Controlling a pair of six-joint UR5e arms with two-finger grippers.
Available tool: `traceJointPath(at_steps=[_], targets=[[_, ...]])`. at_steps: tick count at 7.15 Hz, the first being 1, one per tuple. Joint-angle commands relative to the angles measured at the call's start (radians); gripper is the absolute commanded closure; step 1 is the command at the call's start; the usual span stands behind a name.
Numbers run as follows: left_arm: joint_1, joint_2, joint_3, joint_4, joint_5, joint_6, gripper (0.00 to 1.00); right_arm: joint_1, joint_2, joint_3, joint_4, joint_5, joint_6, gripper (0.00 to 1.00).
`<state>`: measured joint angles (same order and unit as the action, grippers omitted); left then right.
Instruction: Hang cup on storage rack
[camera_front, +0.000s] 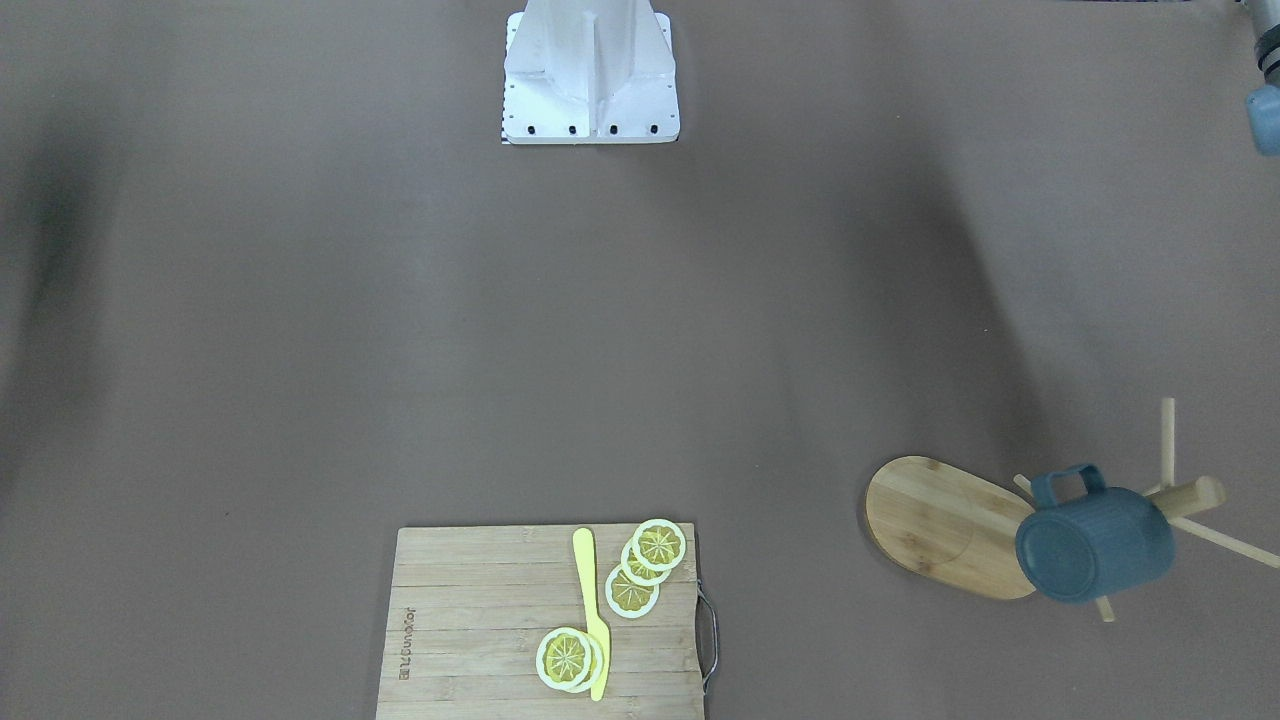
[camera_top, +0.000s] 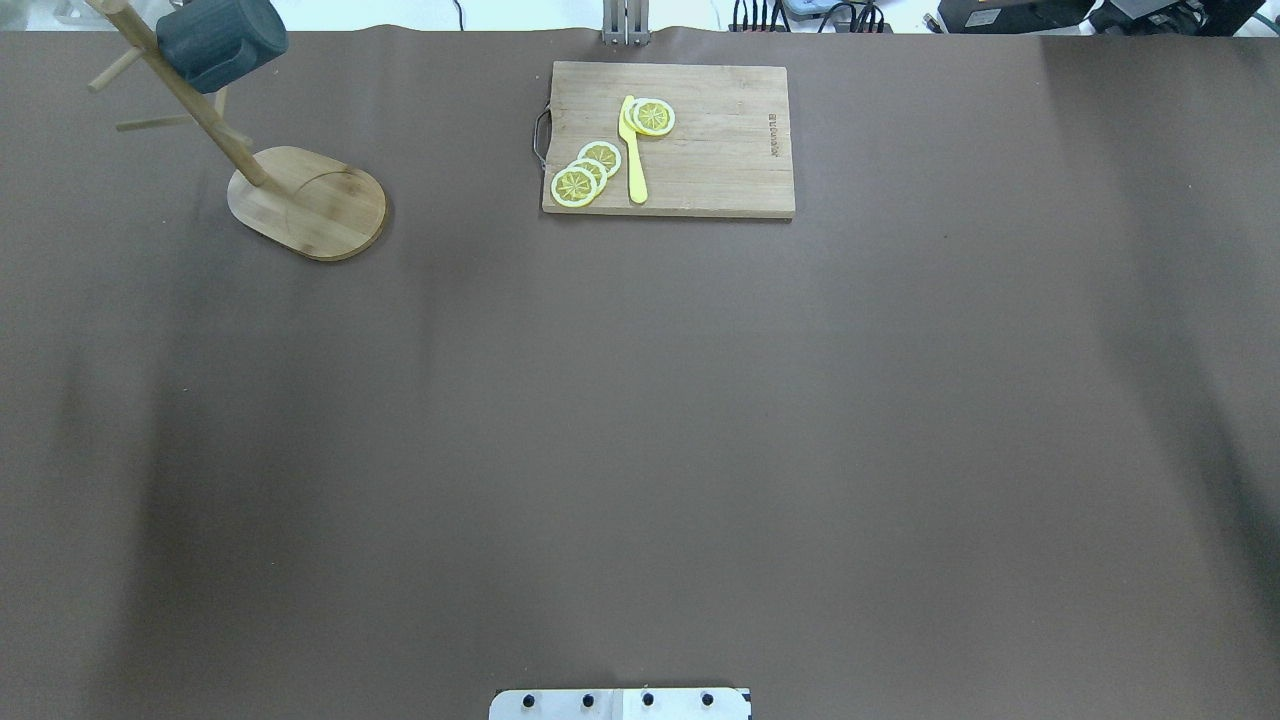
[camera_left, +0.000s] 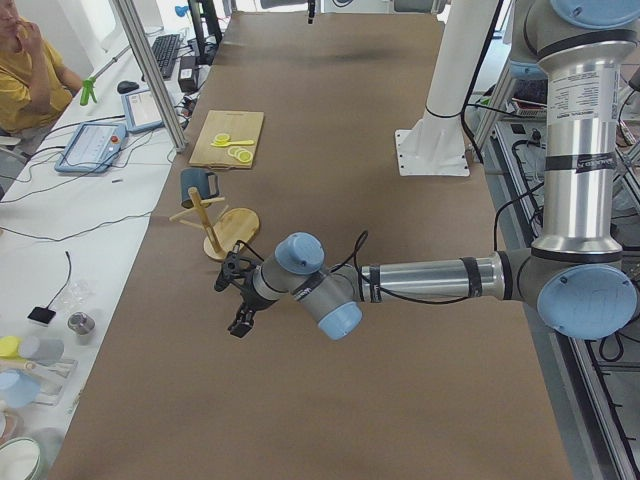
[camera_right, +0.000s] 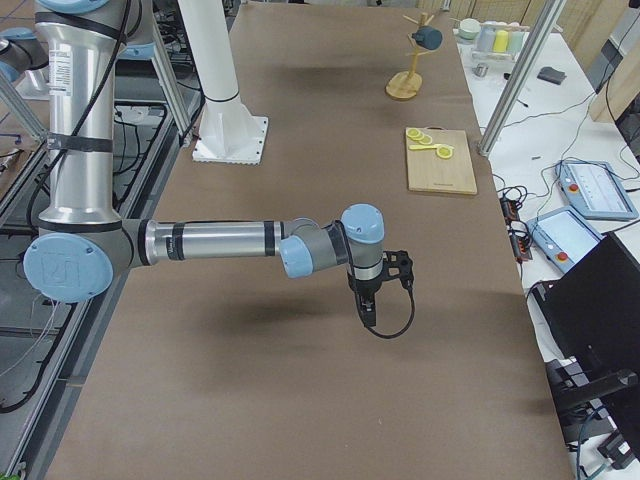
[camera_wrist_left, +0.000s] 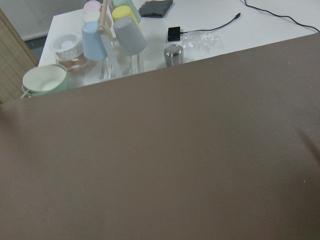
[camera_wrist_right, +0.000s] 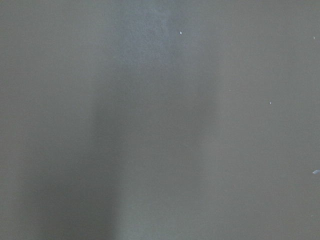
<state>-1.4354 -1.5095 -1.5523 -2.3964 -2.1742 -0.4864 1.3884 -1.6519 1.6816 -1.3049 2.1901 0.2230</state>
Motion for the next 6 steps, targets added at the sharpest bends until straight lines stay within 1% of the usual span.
traceJointPath(at_steps=[1, 2, 3, 4, 5, 6], targets=[[-0.017, -0.003, -0.186, 0.396, -0.15, 0.003, 0.02, 0.023, -0.009, -0.026, -0.001, 0.005, -0.043, 0.0], [-0.01, -0.005, -0.24, 0.533, -0.16, 0.003, 0.02, 0.03, -0.008, -0.048, -0.001, 0.005, -0.075, 0.0], [0.0, 0.003, -0.271, 0.598, -0.162, 0.044, 0.02, 0.037, -0.008, -0.057, -0.002, 0.013, -0.102, 0.0], [0.0, 0.015, -0.273, 0.627, -0.162, 0.134, 0.02, 0.049, -0.008, -0.062, -0.002, 0.051, -0.103, 0.0], [0.0, 0.021, -0.284, 0.654, -0.164, 0.161, 0.02, 0.075, -0.009, -0.062, -0.007, 0.1, -0.102, 0.0], [0.003, 0.091, -0.326, 0.642, -0.157, 0.166, 0.02, 0.089, -0.023, -0.06, -0.001, 0.115, -0.102, 0.0]])
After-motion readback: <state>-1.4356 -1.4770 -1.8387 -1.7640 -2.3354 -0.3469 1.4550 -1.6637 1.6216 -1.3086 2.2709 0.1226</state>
